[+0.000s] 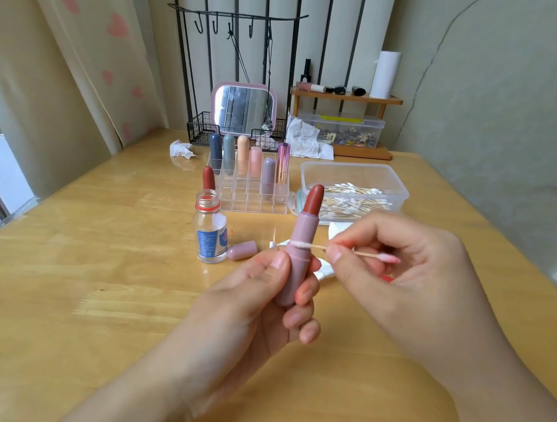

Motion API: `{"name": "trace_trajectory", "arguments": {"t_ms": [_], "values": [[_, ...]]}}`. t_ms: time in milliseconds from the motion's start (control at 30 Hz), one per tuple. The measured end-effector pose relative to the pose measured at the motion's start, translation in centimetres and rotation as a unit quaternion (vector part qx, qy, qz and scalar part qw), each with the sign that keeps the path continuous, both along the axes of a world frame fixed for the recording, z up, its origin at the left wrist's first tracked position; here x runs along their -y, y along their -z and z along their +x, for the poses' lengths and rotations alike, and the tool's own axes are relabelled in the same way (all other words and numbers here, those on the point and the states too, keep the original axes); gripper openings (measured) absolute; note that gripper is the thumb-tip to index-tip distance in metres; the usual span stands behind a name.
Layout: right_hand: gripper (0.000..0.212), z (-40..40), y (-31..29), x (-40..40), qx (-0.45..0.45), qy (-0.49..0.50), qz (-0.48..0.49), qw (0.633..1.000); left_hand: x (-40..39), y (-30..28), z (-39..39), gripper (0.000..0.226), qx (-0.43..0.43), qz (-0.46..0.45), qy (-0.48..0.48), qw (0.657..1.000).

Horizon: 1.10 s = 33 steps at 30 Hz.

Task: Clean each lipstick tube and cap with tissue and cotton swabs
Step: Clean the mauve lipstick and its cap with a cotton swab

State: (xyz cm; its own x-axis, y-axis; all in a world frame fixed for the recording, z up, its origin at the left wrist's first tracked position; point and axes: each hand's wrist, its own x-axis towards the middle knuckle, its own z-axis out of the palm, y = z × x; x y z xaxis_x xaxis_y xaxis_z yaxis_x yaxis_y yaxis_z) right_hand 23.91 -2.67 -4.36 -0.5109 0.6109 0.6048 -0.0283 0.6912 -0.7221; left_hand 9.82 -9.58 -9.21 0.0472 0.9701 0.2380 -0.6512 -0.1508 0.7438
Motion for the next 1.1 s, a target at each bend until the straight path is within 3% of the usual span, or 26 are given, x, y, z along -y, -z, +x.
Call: {"name": "trace_trajectory", "arguments": {"t_ms": [233,400,533,767,933,1100], "values": [[0.010,-0.1,0.1,-0.2,-0.044,0.053,0.033,0.997,0.3,-0.1,0.1,0.028,-0.013,-0.007,-0.015,1.000],[0.011,0.0,0.0,0.1,0.009,0.054,0.091,0.994,0.5,-0.8,0.6,0.022,-0.033,-0.033,-0.067,0.997],[0.012,-0.1,0.2,-0.1,-0.012,0.088,0.105,0.990,1.0,-1.3,0.7,0.016,-0.076,-0.038,-0.118,0.989],[0.012,-0.1,0.2,0.3,0.022,0.064,0.118,0.991,1.1,-1.0,0.6,0.021,-0.150,-0.021,-0.168,0.974],[0.010,-0.1,0.2,0.0,-0.020,0.098,0.109,0.989,1.1,-0.8,0.5,0.032,-0.214,-0.006,-0.192,0.958],[0.014,-0.3,0.2,0.3,0.013,0.068,0.128,0.989,1.1,-0.9,0.8,0.032,-0.220,0.004,-0.193,0.956]]}}
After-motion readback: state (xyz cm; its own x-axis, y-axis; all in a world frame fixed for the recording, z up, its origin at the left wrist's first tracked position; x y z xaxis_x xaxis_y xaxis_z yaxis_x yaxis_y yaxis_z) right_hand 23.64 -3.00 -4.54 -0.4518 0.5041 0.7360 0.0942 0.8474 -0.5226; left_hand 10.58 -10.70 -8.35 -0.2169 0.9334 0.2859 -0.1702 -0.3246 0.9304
